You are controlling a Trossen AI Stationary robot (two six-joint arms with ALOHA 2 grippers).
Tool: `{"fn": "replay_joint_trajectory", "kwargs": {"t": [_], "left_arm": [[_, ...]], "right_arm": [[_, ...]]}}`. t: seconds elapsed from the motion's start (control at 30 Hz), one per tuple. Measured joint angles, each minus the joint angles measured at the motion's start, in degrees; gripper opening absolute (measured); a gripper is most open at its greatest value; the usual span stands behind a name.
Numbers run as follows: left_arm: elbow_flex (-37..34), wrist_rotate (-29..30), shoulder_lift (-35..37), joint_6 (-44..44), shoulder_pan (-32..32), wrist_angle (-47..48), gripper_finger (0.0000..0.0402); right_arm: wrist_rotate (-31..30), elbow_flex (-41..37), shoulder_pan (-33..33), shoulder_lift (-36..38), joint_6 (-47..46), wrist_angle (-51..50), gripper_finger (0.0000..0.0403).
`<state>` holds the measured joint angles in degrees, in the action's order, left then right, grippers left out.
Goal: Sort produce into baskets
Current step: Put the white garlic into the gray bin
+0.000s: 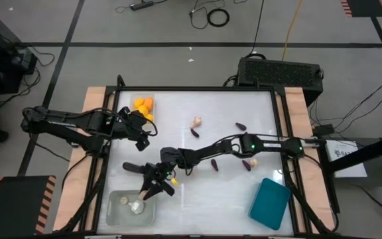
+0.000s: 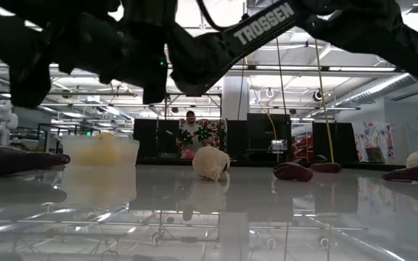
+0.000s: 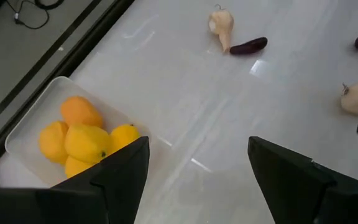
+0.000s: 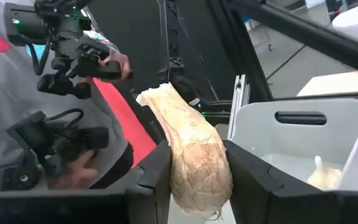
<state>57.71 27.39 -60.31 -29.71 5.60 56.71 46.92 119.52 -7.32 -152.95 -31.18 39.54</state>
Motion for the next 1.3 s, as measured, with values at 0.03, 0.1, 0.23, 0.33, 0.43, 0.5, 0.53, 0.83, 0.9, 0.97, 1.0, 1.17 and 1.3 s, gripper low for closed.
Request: {"fn": "replay_joint_trajectory", "kwargs": {"t": [0.03, 0.1, 0.23, 0.33, 0.43, 0.5, 0.53, 0.83, 0.9, 0.97, 1.0, 1.17, 1.3], "left_arm": [[0.0, -0.01, 0.0, -0.01, 0.06, 0.02, 0.0279], [0.0, -0.01, 0.0, -0.53, 0.25, 0.03, 0.0279], [0.0, -0.13, 0.0, -1.48, 0.39, 1.31, 0.0279], [-0.02, -0.21, 0.0, -1.51, 0.38, 2.51, 0.0279], [-0.02, -0.34, 0.0, -1.53, 0.38, 3.09, 0.0279], [-0.02, -0.41, 0.0, -1.68, 0.42, 3.04, 0.0279], [-0.02, -0.74, 0.0, -1.94, 0.43, 3.04, 0.0279], [-0.02, -3.29, 0.0, -4.5, 1.33, 4.57, 0.0279], [-0.02, -3.3, 0.0, -4.52, 1.73, 5.42, 0.0279], [-0.02, -3.28, 0.02, -4.53, 2.06, 6.79, 0.0279], [-0.02, -3.28, 0.02, -4.53, 2.11, 7.17, 0.0279], [-0.02, -2.82, 0.02, -4.55, 2.18, 8.35, 0.0279], [-0.02, -1.75, 0.02, -5.24, 2.2, 10.37, 0.0279]], "right_arm": [[-0.05, 0.99, -0.03, -0.74, -0.1, -0.09, 0.012], [-0.44, 2.74, -0.03, -1.75, 0.43, 0.09, 0.0132], [-3.51, 3.78, -0.35, -2.68, 1.39, -0.09, 0.0168], [-3.4, 3.76, -0.58, -2.77, 1.63, -1.77, 0.0195], [-2.83, 3.76, -0.61, -2.74, -0.25, -1.54, 0.0214], [-2.23, 3.76, -0.46, -2.74, -0.85, -1.61, 0.022], [-1.79, 3.76, -0.33, -2.74, -0.85, -1.63, 0.0221], [-1.42, 3.76, 2.46, -0.96, -3.29, -4.37, 0.0213], [0.33, 3.76, 3.28, -0.55, -6.41, -5.55, 0.0211], [3.04, 3.76, 4.12, -0.47, -9.5, -6.33, 0.021], [5.11, 3.76, 4.52, -0.45, -11.29, -6.36, 0.021], [13.84, 3.76, 6.74, -0.14, -21.3, -8.65, 0.021], [19.32, 3.76, 8.62, -0.12, -27.3, -12.08, 0.021]]}}
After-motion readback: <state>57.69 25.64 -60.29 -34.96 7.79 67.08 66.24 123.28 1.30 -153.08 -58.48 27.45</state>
